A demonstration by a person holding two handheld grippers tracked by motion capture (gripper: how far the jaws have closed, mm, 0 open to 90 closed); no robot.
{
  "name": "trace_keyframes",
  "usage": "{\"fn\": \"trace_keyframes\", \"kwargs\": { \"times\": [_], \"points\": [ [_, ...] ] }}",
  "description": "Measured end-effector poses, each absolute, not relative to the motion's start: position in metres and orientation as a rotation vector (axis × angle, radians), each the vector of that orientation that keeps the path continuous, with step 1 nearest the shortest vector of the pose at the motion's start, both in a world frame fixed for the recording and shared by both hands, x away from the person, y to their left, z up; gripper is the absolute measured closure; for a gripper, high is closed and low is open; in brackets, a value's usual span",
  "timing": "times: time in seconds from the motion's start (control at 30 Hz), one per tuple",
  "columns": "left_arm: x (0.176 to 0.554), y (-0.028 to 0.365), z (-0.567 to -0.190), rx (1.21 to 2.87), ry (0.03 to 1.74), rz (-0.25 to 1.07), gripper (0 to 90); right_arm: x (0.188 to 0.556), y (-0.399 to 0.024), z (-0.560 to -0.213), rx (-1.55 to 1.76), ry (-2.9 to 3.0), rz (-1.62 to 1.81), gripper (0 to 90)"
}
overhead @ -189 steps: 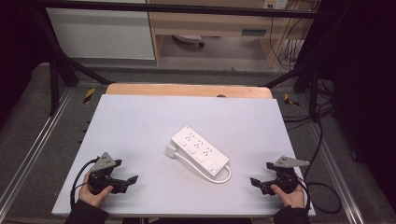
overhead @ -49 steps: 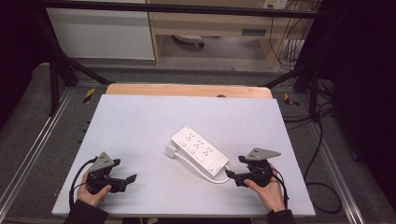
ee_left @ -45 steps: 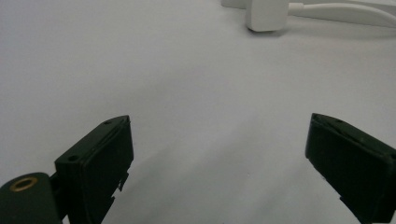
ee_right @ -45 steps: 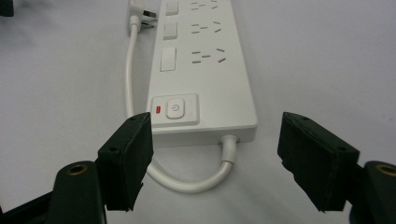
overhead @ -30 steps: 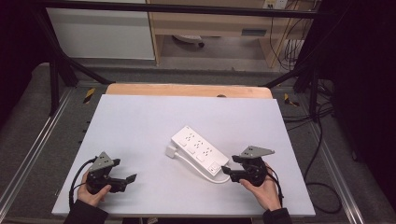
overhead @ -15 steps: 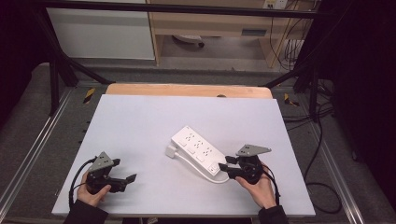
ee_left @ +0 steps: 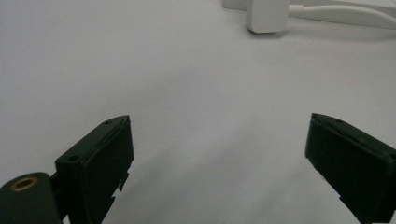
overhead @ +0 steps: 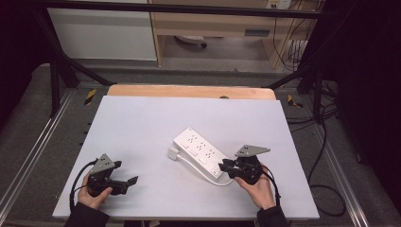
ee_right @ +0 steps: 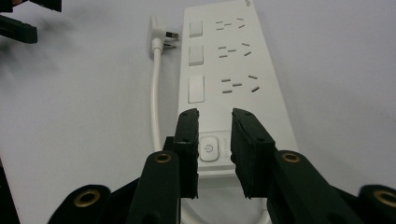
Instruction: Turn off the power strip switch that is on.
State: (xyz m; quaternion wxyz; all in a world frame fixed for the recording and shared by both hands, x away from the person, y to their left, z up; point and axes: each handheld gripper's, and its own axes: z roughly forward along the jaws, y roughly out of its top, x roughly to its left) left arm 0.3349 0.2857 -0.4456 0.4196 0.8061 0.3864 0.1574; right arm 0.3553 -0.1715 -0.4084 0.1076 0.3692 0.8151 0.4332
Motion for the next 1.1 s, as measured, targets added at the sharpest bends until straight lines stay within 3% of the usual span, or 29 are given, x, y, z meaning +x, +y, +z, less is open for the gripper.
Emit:
{"fn": "trace_keyframes", "kwargs": {
  "times": [1.1],
  "points": [
    [0.335, 0.286, -0.445, 2.016, 0.969, 0.395, 7.9, 0.371, -0.146, -0.407, 1.065, 2.417, 1.285, 89.0]
  ]
}}
